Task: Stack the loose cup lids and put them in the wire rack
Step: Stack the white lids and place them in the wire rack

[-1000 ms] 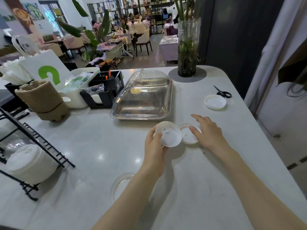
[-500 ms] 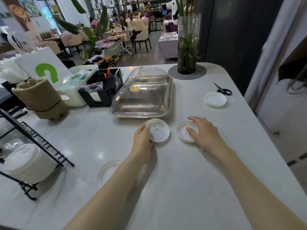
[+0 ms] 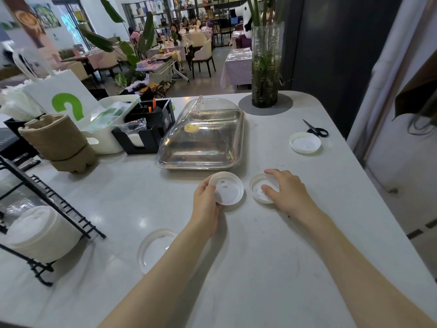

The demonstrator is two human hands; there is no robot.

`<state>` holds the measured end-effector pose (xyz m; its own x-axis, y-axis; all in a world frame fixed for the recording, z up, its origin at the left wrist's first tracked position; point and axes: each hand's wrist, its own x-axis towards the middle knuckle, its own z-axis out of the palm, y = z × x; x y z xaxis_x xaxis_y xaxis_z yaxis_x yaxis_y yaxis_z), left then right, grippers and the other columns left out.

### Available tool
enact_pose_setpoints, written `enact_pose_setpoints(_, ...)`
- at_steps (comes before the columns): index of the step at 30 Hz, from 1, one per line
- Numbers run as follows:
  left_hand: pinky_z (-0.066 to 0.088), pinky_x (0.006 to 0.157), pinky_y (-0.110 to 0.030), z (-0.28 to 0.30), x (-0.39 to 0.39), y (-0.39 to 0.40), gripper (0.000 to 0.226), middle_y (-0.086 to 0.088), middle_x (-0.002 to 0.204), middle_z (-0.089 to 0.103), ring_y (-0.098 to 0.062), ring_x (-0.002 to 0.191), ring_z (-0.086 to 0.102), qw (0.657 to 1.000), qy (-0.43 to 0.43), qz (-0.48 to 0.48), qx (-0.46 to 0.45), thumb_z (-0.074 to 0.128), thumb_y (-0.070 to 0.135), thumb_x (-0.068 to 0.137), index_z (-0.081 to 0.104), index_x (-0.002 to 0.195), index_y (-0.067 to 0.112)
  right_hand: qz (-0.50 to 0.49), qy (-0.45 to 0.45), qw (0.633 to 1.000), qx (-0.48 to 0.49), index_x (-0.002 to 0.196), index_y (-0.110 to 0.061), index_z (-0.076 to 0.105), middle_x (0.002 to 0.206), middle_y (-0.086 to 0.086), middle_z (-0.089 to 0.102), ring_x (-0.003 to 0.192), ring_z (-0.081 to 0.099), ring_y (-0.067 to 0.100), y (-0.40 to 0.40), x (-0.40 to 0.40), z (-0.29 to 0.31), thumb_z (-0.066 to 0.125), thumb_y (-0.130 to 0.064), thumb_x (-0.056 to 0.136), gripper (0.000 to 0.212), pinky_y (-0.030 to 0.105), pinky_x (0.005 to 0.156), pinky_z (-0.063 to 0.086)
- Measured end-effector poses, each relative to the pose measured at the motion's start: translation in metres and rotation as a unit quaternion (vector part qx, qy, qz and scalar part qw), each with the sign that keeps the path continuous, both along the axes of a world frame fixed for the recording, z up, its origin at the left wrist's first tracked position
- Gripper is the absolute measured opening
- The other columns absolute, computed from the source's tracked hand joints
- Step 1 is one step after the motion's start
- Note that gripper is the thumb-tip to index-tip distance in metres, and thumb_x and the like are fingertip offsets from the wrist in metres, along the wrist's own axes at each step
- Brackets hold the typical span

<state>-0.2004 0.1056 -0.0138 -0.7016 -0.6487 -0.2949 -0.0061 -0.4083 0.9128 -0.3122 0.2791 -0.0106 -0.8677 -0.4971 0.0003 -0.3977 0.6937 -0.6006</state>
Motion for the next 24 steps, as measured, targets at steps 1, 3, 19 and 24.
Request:
enact_pose_setpoints(1,0.058,0.091,-0.040,0.000,0.000,-0.002,0.033,-0.024,0.131,0.071,-0.029,0.106,0.069,1.000,-0.001,0.002,-0.005,0.048,-0.001,0.103,0.067,0.130,0.002,0.000,-0.001,1.000,0.001,0.145,-0.031,0.047,0.142,0.007,0.053,0.130,0.046,0.033,0.000,0.000,-0.001,0.058,-0.041,0.095,0.052,0.045,0.107,0.036)
enact_pose_setpoints(3,0.059,0.087,-0.036,-0.001,0.002,-0.007,0.032,-0.022,0.129,0.071,-0.027,0.103,0.070,1.000,-0.004,0.007,-0.012,0.049,-0.001,0.103,0.067,0.129,0.005,0.000,-0.005,1.000,0.001,0.145,-0.032,0.046,0.142,0.007,0.052,0.130,0.045,0.033,0.000,0.000,-0.002,0.058,-0.041,0.096,0.052,0.044,0.107,0.035)
enact_pose_setpoints(19,0.054,0.091,-0.016,-0.012,0.009,0.015,0.030,0.011,0.117,0.075,0.003,0.107,0.069,0.981,0.010,0.033,-0.192,0.051,0.010,0.106,0.068,0.125,0.025,-0.004,-0.145,0.976,-0.165,0.095,-0.023,0.074,0.085,-0.001,0.069,0.081,0.065,0.019,0.015,-0.009,0.018,0.067,-0.009,0.088,0.018,0.029,0.071,0.049)
enact_pose_setpoints(24,0.052,0.090,-0.012,-0.021,0.011,0.013,0.037,0.007,0.123,0.073,0.004,0.108,0.067,0.974,0.018,0.026,-0.224,0.046,0.004,0.107,0.062,0.136,0.020,0.020,-0.246,0.937,-0.247,0.099,-0.018,0.073,0.094,0.008,0.072,0.077,0.067,0.019,0.016,-0.005,0.025,0.067,-0.010,0.089,0.014,0.038,0.069,0.055)
